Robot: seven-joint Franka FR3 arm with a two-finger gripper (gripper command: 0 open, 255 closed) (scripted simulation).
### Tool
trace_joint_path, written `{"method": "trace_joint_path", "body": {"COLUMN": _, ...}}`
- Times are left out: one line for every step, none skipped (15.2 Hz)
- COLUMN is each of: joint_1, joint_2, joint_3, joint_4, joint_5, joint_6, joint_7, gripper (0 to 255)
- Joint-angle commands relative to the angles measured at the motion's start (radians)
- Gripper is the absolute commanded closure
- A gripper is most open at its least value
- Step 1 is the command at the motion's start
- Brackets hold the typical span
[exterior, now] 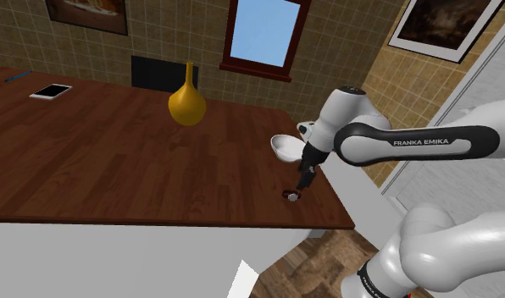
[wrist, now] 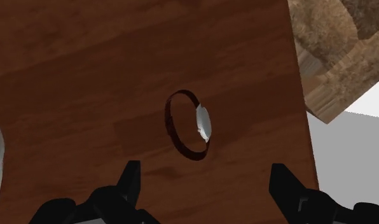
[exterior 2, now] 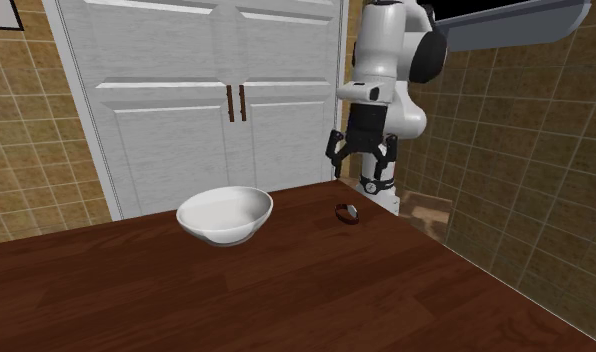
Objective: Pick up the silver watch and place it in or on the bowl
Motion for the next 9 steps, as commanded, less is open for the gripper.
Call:
{"method": "trace_joint_path", "body": {"joint_1": 0.028, "joint_2": 0.053, "joint_3": -0.005, "joint_4": -0.036, "joint_5": 0.000, "joint_6": 0.109, "joint_7": -0.044, "gripper": 0}}
{"method": "trace_joint_path", "body": {"joint_1": 0.040, "joint_2": 0.075, "joint_3": -0.007, "joint_4": -0.051, "joint_5": 0.001, "joint_6": 0.153, "joint_7": -0.063, "gripper": 0}}
{"method": "trace_joint_path", "body": {"joint_1": 0.040, "joint_2": 0.087, "joint_3": -0.008, "joint_4": -0.057, "joint_5": 0.000, "joint_6": 0.171, "joint_7": -0.062, "gripper": 0}}
{"method": "trace_joint_path", "body": {"joint_1": 0.039, "joint_2": 0.099, "joint_3": -0.008, "joint_4": -0.063, "joint_5": -0.001, "joint_6": 0.189, "joint_7": -0.062, "gripper": 0}}
{"method": "trace_joint_path", "body": {"joint_1": 0.038, "joint_2": 0.112, "joint_3": -0.009, "joint_4": -0.069, "joint_5": -0.002, "joint_6": 0.208, "joint_7": -0.061, "gripper": 0}}
{"method": "trace_joint_path", "body": {"joint_1": 0.038, "joint_2": 0.125, "joint_3": -0.009, "joint_4": -0.075, "joint_5": -0.004, "joint_6": 0.226, "joint_7": -0.061, "gripper": 0}}
{"method": "trace_joint_path", "body": {"joint_1": 0.037, "joint_2": 0.138, "joint_3": -0.010, "joint_4": -0.080, "joint_5": -0.005, "joint_6": 0.245, "joint_7": -0.060, "gripper": 0}}
{"method": "trace_joint_path", "body": {"joint_1": 0.036, "joint_2": 0.152, "joint_3": -0.010, "joint_4": -0.085, "joint_5": -0.006, "joint_6": 0.264, "joint_7": -0.060, "gripper": 0}}
{"method": "trace_joint_path", "body": {"joint_1": 0.035, "joint_2": 0.167, "joint_3": -0.011, "joint_4": -0.090, "joint_5": -0.007, "joint_6": 0.283, "joint_7": -0.059, "gripper": 0}}
